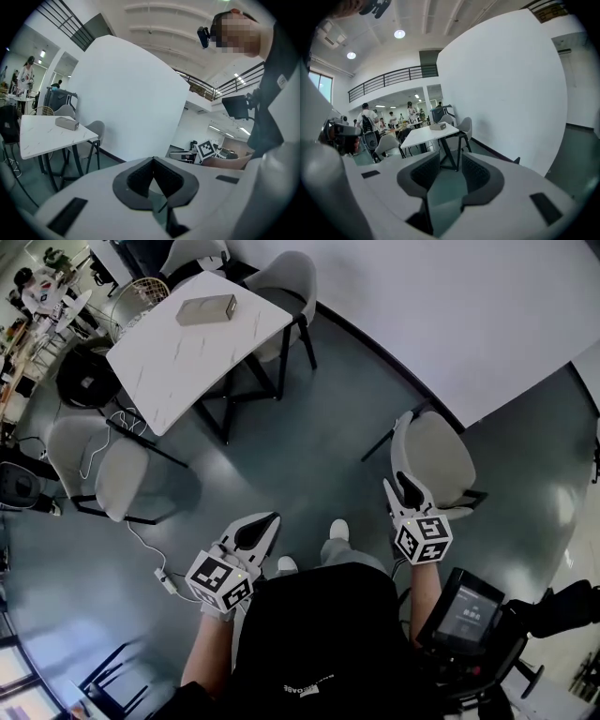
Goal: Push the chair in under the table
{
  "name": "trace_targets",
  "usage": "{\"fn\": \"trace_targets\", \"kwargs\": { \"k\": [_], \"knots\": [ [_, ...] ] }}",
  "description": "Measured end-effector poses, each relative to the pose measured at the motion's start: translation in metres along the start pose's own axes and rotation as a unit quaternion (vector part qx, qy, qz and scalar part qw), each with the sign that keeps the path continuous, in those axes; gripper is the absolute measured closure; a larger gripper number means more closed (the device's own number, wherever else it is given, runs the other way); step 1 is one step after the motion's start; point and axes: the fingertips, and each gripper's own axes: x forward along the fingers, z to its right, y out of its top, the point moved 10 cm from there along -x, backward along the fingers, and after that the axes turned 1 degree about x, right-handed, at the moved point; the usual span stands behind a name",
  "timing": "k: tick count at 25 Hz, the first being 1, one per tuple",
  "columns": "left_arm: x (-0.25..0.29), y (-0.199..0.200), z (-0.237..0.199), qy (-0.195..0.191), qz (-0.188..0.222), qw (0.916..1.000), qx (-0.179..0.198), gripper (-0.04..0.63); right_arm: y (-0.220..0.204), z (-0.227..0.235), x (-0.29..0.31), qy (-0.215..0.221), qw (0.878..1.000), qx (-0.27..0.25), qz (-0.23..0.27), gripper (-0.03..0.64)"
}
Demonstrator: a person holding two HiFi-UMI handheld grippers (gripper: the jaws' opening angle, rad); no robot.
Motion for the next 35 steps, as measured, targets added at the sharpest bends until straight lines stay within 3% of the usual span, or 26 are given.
{"fn": "trace_targets", "kwargs": {
  "k": [2,5,8,12,19,24,28,31,35],
  "knots": [
    [0.021,0.006,0.003,0.006,-0.003,1.0000,0.002,0.590,0.000,0.024,0.015,-0.005,0.999,-0.021,-0.027,0.447],
    [0.048,0.014,0.011,0.020,-0.012,0.9997,0.011,0.591,-0.011,0.057,0.036,-0.024,0.991,-0.091,-0.096,0.369],
    [0.071,0.019,0.017,0.039,-0.022,0.9989,0.011,0.591,-0.038,0.087,0.057,-0.036,0.970,-0.148,-0.188,0.330],
    [0.092,0.014,0.025,0.059,-0.039,0.9975,0.003,0.589,-0.069,0.119,0.077,-0.047,0.945,-0.169,-0.276,0.319],
    [0.105,0.006,0.027,0.070,-0.052,0.9961,-0.014,0.591,-0.124,0.165,0.101,-0.052,0.921,-0.116,-0.368,0.319],
    [0.099,0.012,0.006,0.073,-0.048,0.9959,-0.026,0.590,-0.147,0.177,0.130,-0.065,0.912,-0.065,-0.399,0.319],
    [0.092,0.015,-0.010,0.078,-0.052,0.9952,-0.027,0.591,-0.162,0.179,0.149,-0.079,0.893,-0.057,-0.439,0.321],
    [0.088,0.014,-0.015,0.078,-0.059,0.9949,-0.025,0.591,-0.167,0.182,0.158,-0.057,0.880,-0.033,-0.470,0.324],
    [0.085,0.006,-0.018,0.080,-0.065,0.9940,-0.038,0.591,-0.170,0.183,0.160,-0.043,0.876,-0.014,-0.481,0.343]
  ]
}}
